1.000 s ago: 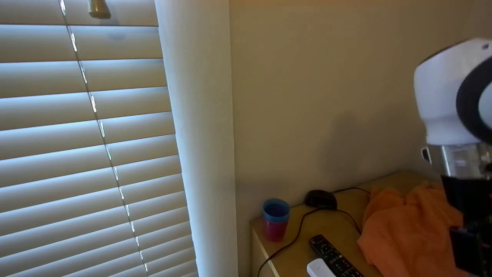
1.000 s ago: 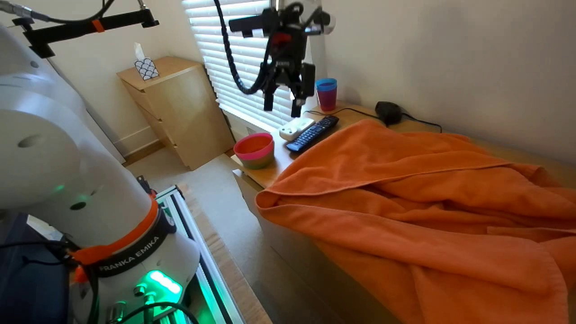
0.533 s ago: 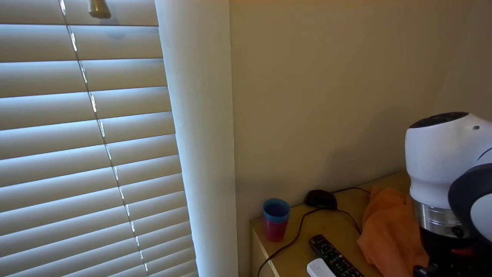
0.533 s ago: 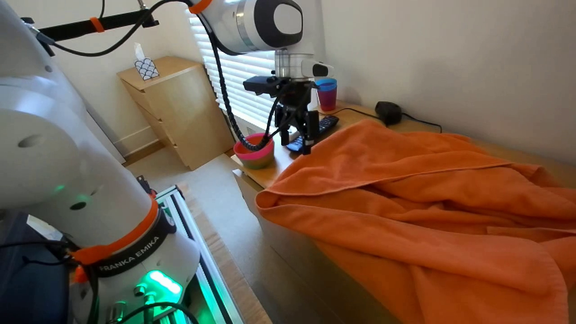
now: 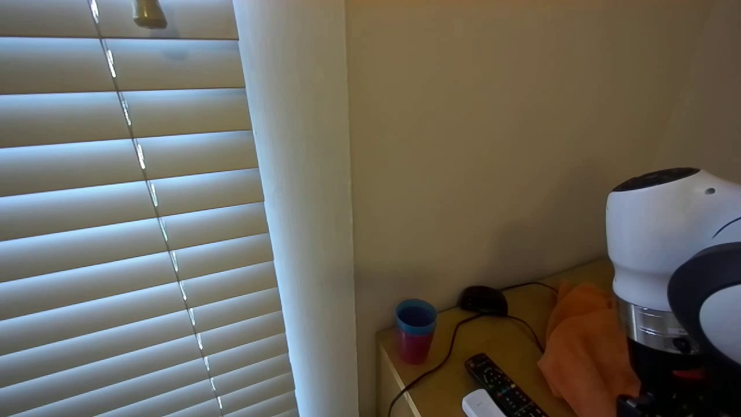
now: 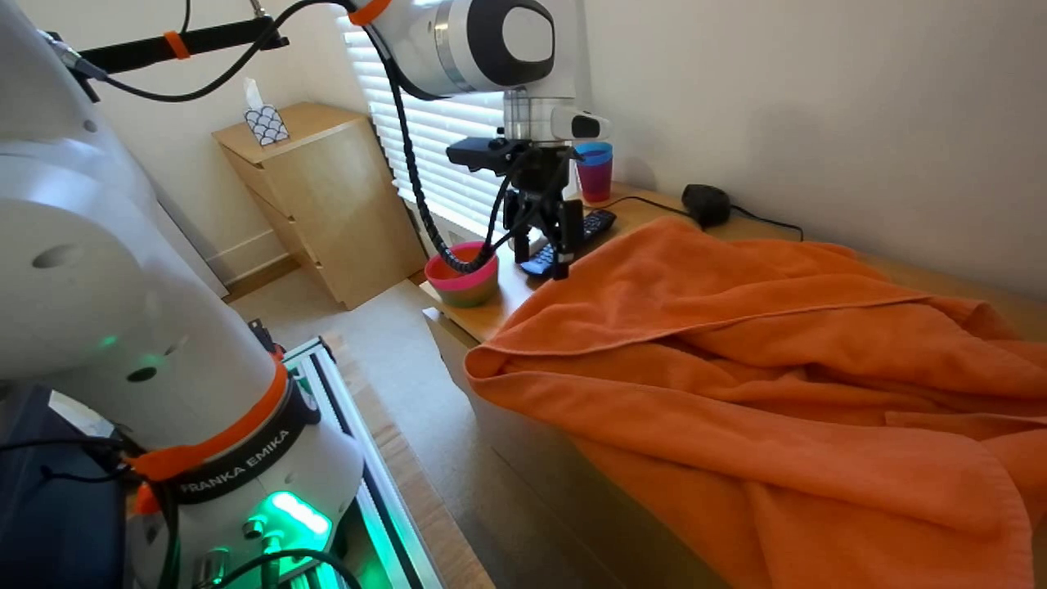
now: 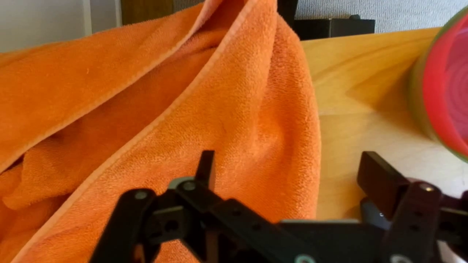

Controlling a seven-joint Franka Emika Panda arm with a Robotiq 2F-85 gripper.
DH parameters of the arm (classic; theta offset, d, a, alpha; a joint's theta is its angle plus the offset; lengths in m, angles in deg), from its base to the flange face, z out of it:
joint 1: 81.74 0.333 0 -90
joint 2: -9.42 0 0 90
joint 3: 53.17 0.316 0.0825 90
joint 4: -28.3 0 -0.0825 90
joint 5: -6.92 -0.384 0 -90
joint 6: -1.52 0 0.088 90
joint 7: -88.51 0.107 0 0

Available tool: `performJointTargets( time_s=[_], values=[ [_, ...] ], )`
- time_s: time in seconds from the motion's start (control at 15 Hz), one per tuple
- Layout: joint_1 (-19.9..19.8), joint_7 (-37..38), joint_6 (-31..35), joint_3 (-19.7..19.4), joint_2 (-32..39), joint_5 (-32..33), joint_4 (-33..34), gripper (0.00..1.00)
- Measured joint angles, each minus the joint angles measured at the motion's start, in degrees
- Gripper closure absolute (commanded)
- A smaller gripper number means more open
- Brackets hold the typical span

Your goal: Fold the orange towel from left to right three times, slide the orange towel a little to the right

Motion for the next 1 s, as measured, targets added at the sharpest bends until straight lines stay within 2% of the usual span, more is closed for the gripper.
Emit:
performJointTargets(
  time_s=[0.13,0.47,0.53,0.6,0.73,1.0],
  values=[
    [0.03,0.05,0.94,0.00,0.12,-0.02,0.22,0.00],
    [0.21,1.20,8.63,-0.16,3.80,1.40,1.55,0.00],
    [0.39,2.38,9.99,-0.45,4.95,2.80,1.80,0.25],
    [0.67,3.91,11.10,-0.91,6.11,4.47,2.12,0.26],
    [1.26,7.11,12.33,-2.32,8.00,7.22,3.05,0.42],
    [1.79,9.15,12.33,-4.77,9.89,8.59,4.95,0.74]
  ],
)
